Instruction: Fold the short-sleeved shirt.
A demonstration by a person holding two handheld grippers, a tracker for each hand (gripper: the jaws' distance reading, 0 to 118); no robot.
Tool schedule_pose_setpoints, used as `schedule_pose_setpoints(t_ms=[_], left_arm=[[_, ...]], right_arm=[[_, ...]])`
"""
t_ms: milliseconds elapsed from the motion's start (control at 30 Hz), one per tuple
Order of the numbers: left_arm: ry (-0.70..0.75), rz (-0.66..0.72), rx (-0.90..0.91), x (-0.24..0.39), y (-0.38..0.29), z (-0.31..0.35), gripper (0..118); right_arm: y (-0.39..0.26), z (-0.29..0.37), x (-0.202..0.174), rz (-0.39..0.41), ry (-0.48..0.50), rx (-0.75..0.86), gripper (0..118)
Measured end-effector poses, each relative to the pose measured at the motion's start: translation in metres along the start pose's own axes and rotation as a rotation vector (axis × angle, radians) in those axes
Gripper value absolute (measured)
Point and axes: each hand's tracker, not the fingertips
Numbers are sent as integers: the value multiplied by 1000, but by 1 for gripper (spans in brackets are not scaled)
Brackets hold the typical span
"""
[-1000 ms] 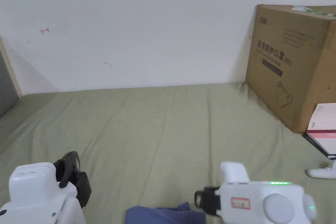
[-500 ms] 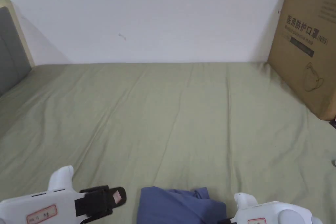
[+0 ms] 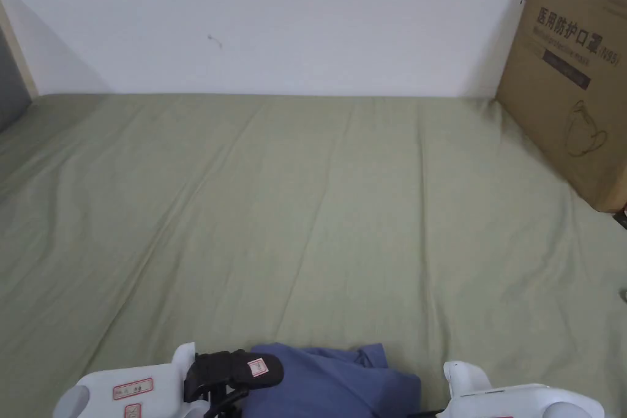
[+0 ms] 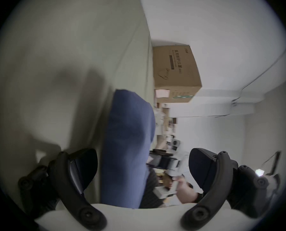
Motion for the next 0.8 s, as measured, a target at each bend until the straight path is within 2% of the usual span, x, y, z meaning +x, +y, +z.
schedule_pose_setpoints(t_ms=[67, 100, 133, 167, 200, 233, 267, 333, 400, 500, 567, 667, 800], left_arm=[[8, -45, -29, -1, -1, -12, 97], [57, -92, -30, -2, -4, -17, 75], [100, -112, -23, -5, -6, -19, 47], [208, -152, -19, -8, -8, -19, 27], [267, -169, 5, -11, -12, -16, 24], [169, -148, 25, -12, -16, -16, 24], [179, -178, 31, -5, -18, -15, 24], [263, -233, 40, 4, -20, -17, 23], [282, -259, 68, 21, -27, -17, 24], [263, -291, 74, 48, -33, -4, 24], [244, -343, 109, 76, -35, 14, 24], [346, -398, 139, 110, -22, 59, 24], [598, -461, 164, 151, 4, 140, 24]], right_arm=[[0, 0, 0, -6, 1, -2, 2], [1, -1, 1, -6, 0, -4, 2], [1, -1, 1, -4, -2, -5, 2], [1, -1, 1, -4, -1, -4, 2], [0, -2, 2, -5, 2, -7, 2], [0, -2, 3, -13, 15, -8, 2], [-1, -2, 3, -15, 9, -2, 2], [-2, -2, 2, -22, 9, 3, 2], [-3, 2, 0, -30, 2, 16, 2], [-6, 20, -15, 5, -28, 62, 2], [-9, 37, -25, 27, -11, 112, 2], [-12, 69, -39, 16, 48, 181, 2], [-11, 101, -51, 36, 55, 219, 2]])
